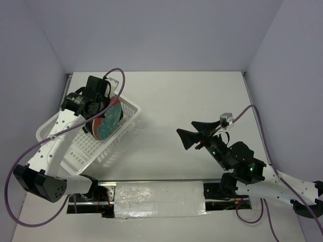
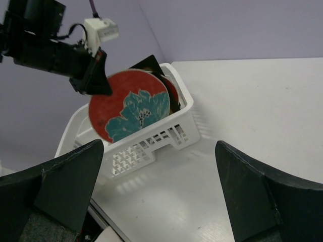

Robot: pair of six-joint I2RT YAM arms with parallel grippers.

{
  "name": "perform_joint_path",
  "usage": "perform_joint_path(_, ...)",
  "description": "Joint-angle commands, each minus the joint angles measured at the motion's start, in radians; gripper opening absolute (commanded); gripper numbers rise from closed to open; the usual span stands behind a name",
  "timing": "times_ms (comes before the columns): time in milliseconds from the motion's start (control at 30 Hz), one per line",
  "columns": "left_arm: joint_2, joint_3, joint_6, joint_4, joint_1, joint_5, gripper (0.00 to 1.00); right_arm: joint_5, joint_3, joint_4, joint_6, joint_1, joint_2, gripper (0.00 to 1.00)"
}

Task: Unload the plates from the dish rack

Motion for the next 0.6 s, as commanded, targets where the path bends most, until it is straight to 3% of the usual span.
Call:
perform_joint_path(0, -0.029, 0.146, -0.020, 0.104, -0.002, -0.010, 0.00, 0.005, 0.028, 0.020, -0.016, 0.001, 0.015, 0.98)
perform_joint_path(433, -0.006, 0.406, -0.067, 0.095, -0.030, 0.117, 0.00, 0.058, 0.068, -0.054, 0.013, 0.001, 0.067, 0.98)
perform_joint_path(567, -0.008, 0.356, -0.155, 0.194, -0.096, 0.290, 0.00, 0.185, 0.124, -0.177, 0.101, 0.001, 0.066, 0.98)
